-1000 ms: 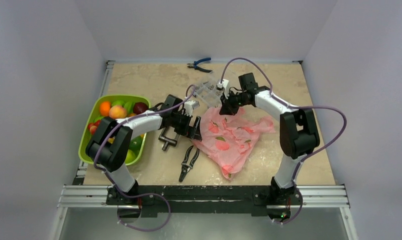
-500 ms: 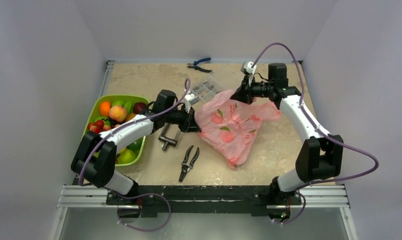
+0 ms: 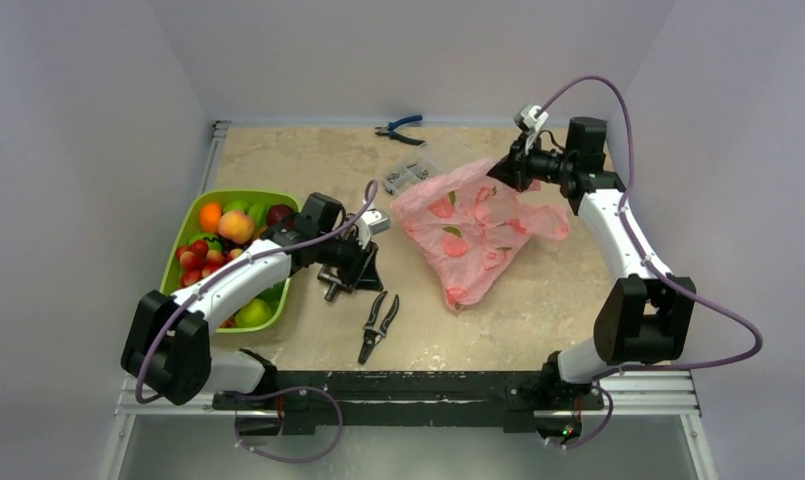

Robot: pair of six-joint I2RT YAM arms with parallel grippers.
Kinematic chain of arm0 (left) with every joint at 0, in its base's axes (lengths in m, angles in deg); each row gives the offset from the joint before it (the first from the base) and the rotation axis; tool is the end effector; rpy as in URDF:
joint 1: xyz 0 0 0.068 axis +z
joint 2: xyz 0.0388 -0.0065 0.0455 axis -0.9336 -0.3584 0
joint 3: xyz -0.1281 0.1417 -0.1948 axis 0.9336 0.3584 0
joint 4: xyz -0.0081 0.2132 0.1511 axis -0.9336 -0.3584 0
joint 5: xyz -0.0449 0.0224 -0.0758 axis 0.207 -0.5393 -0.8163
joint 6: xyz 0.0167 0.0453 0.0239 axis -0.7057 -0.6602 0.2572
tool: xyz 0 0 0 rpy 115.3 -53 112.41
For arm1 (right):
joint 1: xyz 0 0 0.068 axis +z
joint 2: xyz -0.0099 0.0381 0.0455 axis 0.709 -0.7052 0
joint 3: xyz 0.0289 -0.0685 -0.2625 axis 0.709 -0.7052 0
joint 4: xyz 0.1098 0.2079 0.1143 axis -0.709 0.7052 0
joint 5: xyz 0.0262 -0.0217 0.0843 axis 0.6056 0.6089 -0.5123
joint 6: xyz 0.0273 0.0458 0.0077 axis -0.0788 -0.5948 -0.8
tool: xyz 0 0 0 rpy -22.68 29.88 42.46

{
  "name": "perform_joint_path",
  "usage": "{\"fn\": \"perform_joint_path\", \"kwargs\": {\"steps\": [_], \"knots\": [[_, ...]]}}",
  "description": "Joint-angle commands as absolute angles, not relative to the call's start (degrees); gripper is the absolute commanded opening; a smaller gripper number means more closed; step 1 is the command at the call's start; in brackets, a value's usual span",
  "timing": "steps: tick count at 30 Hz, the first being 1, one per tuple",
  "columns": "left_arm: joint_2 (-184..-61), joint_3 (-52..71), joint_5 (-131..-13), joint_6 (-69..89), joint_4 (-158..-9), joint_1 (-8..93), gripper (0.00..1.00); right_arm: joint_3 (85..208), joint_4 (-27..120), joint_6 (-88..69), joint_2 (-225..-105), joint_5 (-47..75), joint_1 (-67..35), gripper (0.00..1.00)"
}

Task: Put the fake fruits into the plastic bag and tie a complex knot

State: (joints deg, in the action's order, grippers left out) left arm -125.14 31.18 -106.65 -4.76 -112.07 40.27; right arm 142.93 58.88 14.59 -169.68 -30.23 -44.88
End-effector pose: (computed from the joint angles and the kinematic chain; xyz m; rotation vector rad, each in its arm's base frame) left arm 0.2241 -0.1505 0.2341 0.9792 2.2742 -1.1278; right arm 0.3389 0.0294 0.3349 -0.8187 1.7291 0.7094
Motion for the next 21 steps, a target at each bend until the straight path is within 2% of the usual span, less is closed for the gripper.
{"fn": "perform_joint_path", "kwargs": {"steps": [1,3,4,7,9,10,12,15,21], "knots": [[-117.94,27.95,-109.40,-12.84,-115.64,41.23,0.44,146.38,68.06,25.39,-167.63,-35.81,-41.92,0.00],[-113.91,26.69,-105.46,-15.15,-113.45,41.45,0.82,144.59,70.19,29.35,-165.59,-39.71,-40.90,0.00],[-112.59,26.60,-103.82,-17.78,-112.35,41.74,0.93,143.65,70.35,30.33,-164.48,-40.99,-40.69,0.00],[-114.13,25.14,-103.48,-30.74,-114.77,45.01,0.96,142.68,70.46,32.32,-161.44,-43.58,-40.39,0.00],[-118.15,21.57,-110.88,-39.30,-119.48,50.18,0.96,143.49,72.32,35.07,-159.80,-44.71,-40.27,0.00],[-120.07,19.52,-113.96,-46.07,-124.11,51.97,1.00,144.07,73.83,36.57,-159.08,-45.04,-39.99,0.00],[-122.13,16.69,-115.59,-55.78,-131.86,52.91,1.00,145.23,78.57,40.88,-157.91,-45.21,-38.88,0.00],[-122.92,14.62,-118.65,-58.36,-132.46,52.05,1.00,145.57,82.94,45.64,-156.02,-43.70,-35.83,0.00],[-124.71,11.38,-119.36,-57.68,-137.82,44.05,1.00,143.39,78.60,43.05,-153.84,-42.03,-33.31,0.00]]}}
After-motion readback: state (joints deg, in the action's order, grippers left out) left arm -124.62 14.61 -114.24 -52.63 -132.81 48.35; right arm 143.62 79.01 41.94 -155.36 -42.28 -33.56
